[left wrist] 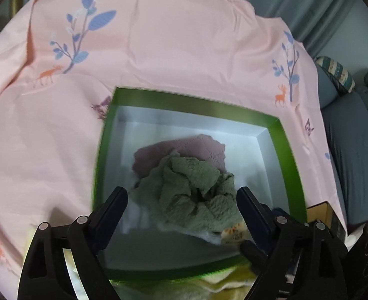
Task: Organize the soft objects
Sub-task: 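Carry the green towel into the green box and release it, then grasp the lilac mesh bath puff with the right gripper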
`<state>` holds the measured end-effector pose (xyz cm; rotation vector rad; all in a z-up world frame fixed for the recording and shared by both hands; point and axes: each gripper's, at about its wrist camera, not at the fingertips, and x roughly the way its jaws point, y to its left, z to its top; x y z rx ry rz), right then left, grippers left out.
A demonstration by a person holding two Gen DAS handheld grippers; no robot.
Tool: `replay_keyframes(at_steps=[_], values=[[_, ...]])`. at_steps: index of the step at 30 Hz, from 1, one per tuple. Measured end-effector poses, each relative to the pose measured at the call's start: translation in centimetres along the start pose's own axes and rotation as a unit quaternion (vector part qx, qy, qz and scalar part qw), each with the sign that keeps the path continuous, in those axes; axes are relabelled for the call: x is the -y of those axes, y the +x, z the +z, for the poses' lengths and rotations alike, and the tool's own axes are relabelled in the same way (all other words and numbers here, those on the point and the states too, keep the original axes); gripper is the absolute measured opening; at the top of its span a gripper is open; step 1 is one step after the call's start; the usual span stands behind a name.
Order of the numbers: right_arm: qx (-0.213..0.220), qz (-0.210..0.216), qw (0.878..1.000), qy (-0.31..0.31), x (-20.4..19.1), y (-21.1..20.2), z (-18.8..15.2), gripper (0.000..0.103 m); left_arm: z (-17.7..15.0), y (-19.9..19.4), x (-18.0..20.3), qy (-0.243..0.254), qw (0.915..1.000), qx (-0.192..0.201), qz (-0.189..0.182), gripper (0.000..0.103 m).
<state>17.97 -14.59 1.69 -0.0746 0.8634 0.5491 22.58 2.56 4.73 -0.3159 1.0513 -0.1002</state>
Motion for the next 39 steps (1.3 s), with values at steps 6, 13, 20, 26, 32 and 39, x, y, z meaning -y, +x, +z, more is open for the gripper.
replay_keyframes(at_steps=[6, 13, 20, 26, 32, 39], values=[[0.031, 0.017, 0.999, -0.008, -0.4, -5.9, -2.8, 0.058, -2.9, -4.6, -0.3, 0.013, 0.9993, 0.029, -0.019, 0.09], [0.036, 0.014, 0.999, -0.015, -0.8, -10.8, -8.5, 0.069, -9.4, -7.7, -0.6, 0.041, 0.9977, 0.034, -0.043, 0.092], [-0.017, -0.022, 0.999, -0.039, -1.3, -9.8, -14.1, 0.07, -16.5, -8.3, -1.7, 0.017, 0.9955, 0.015, -0.092, 0.092], [-0.034, -0.006, 0.999, -0.042, -1.2, -7.6, -15.2, 0.07, -20.4, -8.5, -1.8, -0.001, 0.9939, -0.007, -0.11, 0.092], [-0.048, 0.025, 0.998, -0.025, -1.8, -5.5, -16.2, 0.053, -22.0, -8.2, -2.3, -0.012, 0.9949, -0.021, -0.098, 0.092], [-0.043, 0.087, 0.994, -0.048, -3.6, -6.7, -17.4, 0.013, -22.6, -6.9, -1.3, -0.002, 0.9941, -0.035, -0.103, 0.092]])
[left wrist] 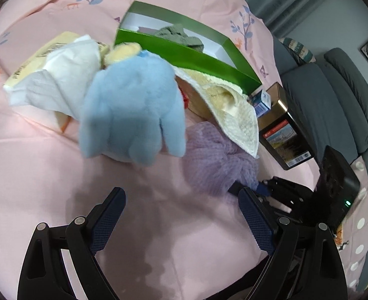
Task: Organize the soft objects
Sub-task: 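Grasp the lilac mesh bath puff with the right gripper, then carry the bath puff toward the green box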
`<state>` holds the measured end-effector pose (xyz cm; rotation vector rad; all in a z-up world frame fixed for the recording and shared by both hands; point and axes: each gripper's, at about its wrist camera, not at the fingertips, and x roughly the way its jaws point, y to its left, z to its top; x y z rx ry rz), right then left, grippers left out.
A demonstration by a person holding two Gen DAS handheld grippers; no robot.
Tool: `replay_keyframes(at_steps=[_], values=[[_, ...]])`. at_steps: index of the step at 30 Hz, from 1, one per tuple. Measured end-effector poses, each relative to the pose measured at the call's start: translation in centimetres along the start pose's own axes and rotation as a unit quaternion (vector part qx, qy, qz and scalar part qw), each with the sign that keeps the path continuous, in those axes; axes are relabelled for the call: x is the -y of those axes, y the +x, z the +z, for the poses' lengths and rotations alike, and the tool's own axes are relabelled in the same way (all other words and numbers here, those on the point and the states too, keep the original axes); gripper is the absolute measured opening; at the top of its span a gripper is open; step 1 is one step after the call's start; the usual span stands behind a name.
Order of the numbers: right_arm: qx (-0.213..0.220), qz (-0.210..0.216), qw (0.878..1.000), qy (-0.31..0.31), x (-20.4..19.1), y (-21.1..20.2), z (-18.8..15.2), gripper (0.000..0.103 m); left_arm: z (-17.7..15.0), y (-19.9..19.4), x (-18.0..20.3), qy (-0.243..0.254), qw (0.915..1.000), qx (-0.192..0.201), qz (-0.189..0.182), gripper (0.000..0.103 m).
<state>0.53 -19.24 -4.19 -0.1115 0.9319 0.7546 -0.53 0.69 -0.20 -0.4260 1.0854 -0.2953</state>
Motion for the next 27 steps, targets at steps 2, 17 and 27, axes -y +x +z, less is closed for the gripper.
replay_keyframes(at_steps=[2, 17, 27], values=[[0.0, 0.024, 1.0, -0.003, -0.8, -0.6, -0.4, 0.012, -0.1, 0.6, 0.4, 0.006, 1.0, -0.005, -0.002, 0.092], [-0.028, 0.084, 0.996, 0.016, -2.3, -1.6, -3.3, 0.014, -1.2, 2.8, 2.3, 0.028, 0.998, -0.032, -0.046, 0.057], [-0.004, 0.071, 0.997, 0.003, -2.6, -2.6, -2.0, 0.014, -0.9, 1.2, 3.5, 0.04, 0.9972, -0.015, -0.061, 0.026]])
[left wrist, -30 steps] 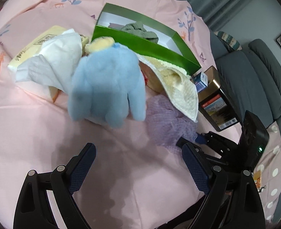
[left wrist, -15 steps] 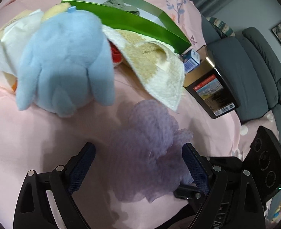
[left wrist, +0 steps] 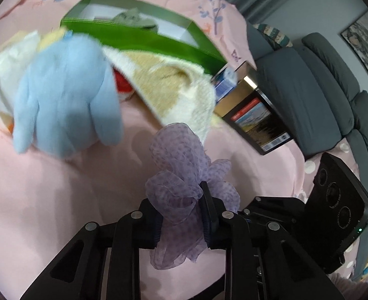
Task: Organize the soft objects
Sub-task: 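Carry the bath puff toward the green box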
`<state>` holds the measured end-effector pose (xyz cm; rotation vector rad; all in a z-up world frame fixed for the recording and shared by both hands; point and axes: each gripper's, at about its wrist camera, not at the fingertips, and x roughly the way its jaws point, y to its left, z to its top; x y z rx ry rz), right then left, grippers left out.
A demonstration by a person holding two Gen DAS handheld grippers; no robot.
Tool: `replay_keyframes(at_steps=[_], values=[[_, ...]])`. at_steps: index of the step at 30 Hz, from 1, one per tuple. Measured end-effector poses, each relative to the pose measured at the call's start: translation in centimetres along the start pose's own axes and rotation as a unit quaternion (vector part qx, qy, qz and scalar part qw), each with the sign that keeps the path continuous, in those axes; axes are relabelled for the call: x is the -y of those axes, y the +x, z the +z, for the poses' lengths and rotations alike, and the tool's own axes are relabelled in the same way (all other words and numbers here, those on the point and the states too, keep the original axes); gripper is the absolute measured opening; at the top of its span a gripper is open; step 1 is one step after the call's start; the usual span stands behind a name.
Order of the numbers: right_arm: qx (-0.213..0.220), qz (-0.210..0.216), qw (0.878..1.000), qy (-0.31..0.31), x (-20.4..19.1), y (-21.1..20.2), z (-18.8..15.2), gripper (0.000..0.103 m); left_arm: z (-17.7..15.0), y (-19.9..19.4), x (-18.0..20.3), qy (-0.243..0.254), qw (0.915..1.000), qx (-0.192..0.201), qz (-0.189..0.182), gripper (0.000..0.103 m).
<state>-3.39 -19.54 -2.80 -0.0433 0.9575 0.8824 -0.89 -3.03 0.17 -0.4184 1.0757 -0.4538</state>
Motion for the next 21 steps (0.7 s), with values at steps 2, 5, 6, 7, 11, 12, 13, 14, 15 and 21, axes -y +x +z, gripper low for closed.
replay_keyframes(at_steps=[2, 5, 6, 7, 11, 12, 13, 14, 15, 21], values=[[0.016, 0.002, 1.0, -0.005, -0.2, -0.9, 0.6, 0.014, 0.7, -1.0, 0.7, 0.013, 0.9998, 0.013, -0.001, 0.026], [0.04, -0.004, 0.999, -0.018, -0.3, -2.3, 2.0, 0.014, 2.3, -2.6, 2.0, 0.034, 0.9989, 0.031, -0.002, 0.026], [0.049, -0.006, 0.999, -0.02, -0.2, -2.8, 2.7, 0.014, 3.0, -3.0, 2.4, 0.042, 0.9984, 0.037, -0.001, 0.026], [0.055, -0.008, 0.998, -0.02, 0.1, -3.2, 3.0, 0.014, 3.8, -3.4, 2.9, 0.048, 0.9979, 0.043, 0.001, 0.026], [0.097, -0.025, 0.995, -0.017, 1.0, -5.1, 6.3, 0.014, 7.3, -4.9, 4.4, 0.067, 0.9957, 0.065, 0.002, 0.026], [0.104, -0.029, 0.994, -0.017, 1.2, -5.4, 7.0, 0.014, 8.2, -5.3, 4.9, 0.075, 0.9946, 0.071, 0.003, 0.026], [0.111, -0.033, 0.993, -0.018, 1.4, -5.8, 7.9, 0.014, 9.2, -5.5, 5.5, 0.084, 0.9935, 0.077, 0.007, 0.026], [0.118, -0.037, 0.992, -0.02, 1.6, -6.1, 8.6, 0.014, 10.2, -5.7, 6.0, 0.092, 0.9923, 0.083, 0.011, 0.026], [0.125, -0.043, 0.991, -0.022, 1.8, -6.4, 9.5, 0.014, 11.4, -5.8, 6.5, 0.098, 0.9913, 0.086, 0.014, 0.026], [0.135, -0.075, 0.988, -0.005, 4.2, -6.6, 14.1, 0.014, 16.0, -4.5, 7.4, 0.109, 0.9888, 0.092, 0.044, 0.026]])
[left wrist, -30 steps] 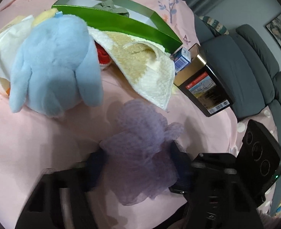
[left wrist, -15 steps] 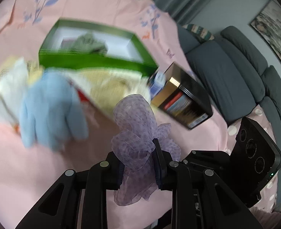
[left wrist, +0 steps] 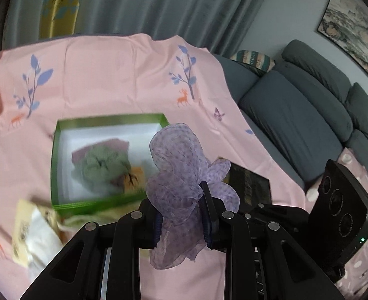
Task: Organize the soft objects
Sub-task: 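Carry the bath puff toward the green box, then lower the bath puff into the green box and open the right gripper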
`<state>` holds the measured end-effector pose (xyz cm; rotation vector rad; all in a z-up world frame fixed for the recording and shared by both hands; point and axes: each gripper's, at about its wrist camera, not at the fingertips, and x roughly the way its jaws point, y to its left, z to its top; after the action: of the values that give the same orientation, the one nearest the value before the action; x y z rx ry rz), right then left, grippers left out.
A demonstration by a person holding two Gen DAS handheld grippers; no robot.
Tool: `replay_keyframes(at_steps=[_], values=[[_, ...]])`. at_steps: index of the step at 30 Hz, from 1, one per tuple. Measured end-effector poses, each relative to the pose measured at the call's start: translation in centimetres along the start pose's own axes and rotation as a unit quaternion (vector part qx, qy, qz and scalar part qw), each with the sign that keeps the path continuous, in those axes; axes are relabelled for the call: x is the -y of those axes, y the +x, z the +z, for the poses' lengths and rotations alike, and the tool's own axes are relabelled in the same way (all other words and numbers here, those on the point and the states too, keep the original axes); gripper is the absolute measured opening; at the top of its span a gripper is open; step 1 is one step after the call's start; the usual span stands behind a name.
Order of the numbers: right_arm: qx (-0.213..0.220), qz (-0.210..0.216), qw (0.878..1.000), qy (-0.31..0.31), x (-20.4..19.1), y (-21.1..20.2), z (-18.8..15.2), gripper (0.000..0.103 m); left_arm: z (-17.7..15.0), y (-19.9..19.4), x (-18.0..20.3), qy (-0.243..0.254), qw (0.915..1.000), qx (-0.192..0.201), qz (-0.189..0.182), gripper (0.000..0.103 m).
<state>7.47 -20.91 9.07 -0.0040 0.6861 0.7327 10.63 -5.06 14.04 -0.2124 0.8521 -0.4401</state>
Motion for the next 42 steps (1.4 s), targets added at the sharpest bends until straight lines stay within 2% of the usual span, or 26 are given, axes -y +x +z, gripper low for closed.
replay_keyframes(at_steps=[6, 10, 14, 23, 26, 28, 30, 32, 33, 38, 40, 42], values=[[-0.021, -0.038, 0.999, 0.027, 2.4, 4.3, 2.3, 0.014, 3.0, 4.5, -0.8, -0.007, 0.9992, -0.025, 0.029, 0.026], [-0.045, -0.063, 0.995, 0.055, 4.2, 7.6, 2.5, 0.016, 4.2, 8.2, -1.9, -0.008, 0.9972, -0.038, 0.064, 0.026], [-0.074, -0.076, 0.991, 0.084, 5.8, 11.1, 2.1, 0.016, 4.3, 11.4, -4.0, -0.03, 0.9945, -0.06, 0.081, 0.026], [-0.108, -0.09, 0.985, 0.098, 6.6, 14.6, 1.8, 0.018, 3.4, 14.0, -7.3, -0.049, 0.9909, -0.079, 0.098, 0.026], [-0.114, -0.1, 0.984, 0.097, 6.6, 15.1, 1.9, 0.027, 3.2, 14.2, -8.1, -0.055, 0.9897, -0.083, 0.103, 0.027], [-0.118, -0.107, 0.983, 0.093, 6.6, 15.4, 1.9, 0.035, 3.2, 14.3, -8.6, -0.06, 0.9888, -0.086, 0.106, 0.039], [-0.118, -0.115, 0.982, 0.088, 6.6, 15.3, 1.9, 0.044, 3.0, 13.9, -9.0, -0.067, 0.988, -0.084, 0.111, 0.069], [-0.115, -0.125, 0.982, 0.08, 6.5, 15.0, 1.9, 0.05, 3.1, 13.5, -9.3, -0.069, 0.988, -0.078, 0.114, 0.082], [-0.113, -0.127, 0.982, 0.079, 6.6, 14.9, 2.0, 0.054, 3.2, 13.1, -9.4, -0.071, 0.988, -0.074, 0.116, 0.082], [-0.103, -0.136, 0.983, 0.071, 6.2, 13.7, 2.3, 0.058, 3.4, 11.6, -9.5, -0.078, 0.9875, -0.069, 0.118, 0.083], [-0.09, -0.142, 0.984, 0.061, 5.6, 12.5, 2.4, 0.062, 3.3, 10.7, -9.2, -0.073, 0.9873, -0.065, 0.125, 0.087], [-0.072, -0.147, 0.985, 0.051, 5.0, 11.2, 2.5, 0.074, 3.0, 9.7, -8.9, -0.066, 0.9873, -0.059, 0.132, 0.091]])
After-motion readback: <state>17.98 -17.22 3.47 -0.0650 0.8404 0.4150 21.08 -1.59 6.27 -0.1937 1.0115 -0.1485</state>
